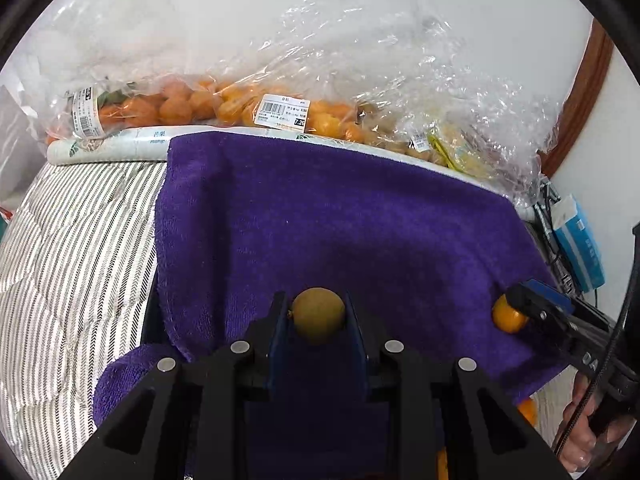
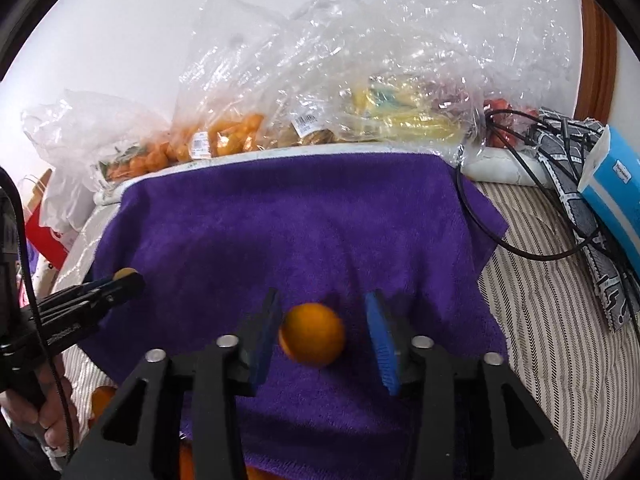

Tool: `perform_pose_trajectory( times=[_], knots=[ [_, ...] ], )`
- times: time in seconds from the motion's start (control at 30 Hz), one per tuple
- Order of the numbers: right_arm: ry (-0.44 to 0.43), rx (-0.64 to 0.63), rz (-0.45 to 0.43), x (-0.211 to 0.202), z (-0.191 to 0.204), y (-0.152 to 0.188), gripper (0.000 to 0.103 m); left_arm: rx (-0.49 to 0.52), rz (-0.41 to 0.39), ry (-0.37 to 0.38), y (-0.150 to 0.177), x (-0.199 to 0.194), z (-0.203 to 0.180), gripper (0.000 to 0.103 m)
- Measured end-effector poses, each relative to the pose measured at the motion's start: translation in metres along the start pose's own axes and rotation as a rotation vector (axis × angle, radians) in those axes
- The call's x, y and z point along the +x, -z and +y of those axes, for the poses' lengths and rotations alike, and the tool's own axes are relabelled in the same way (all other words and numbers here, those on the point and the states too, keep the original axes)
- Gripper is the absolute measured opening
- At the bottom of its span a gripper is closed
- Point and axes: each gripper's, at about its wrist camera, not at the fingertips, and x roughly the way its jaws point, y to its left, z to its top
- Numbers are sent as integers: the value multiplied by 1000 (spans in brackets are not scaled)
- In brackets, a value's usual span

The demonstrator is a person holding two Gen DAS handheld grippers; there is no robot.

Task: Organize fruits
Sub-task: 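Open the right tool over the towel while the left tool releases the greenish fruit onto it, then close the right tool on an oval orange in front of the towel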

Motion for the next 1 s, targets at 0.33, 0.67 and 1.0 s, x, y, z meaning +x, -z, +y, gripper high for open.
perform_pose_trajectory(
  times=[0.33, 0.67, 1.0],
  knots=[
    [27, -33, -119, -43, 13, -3, 71, 12, -54, -28, -9, -35, -4, 43],
    [78, -25, -160, -106, 21, 27, 71, 23, -115, -82, 28, -96, -6, 43],
    [54, -48, -94, -141, 38, 75, 68, 15, -94, -74, 69, -142, 17, 43]
  ],
)
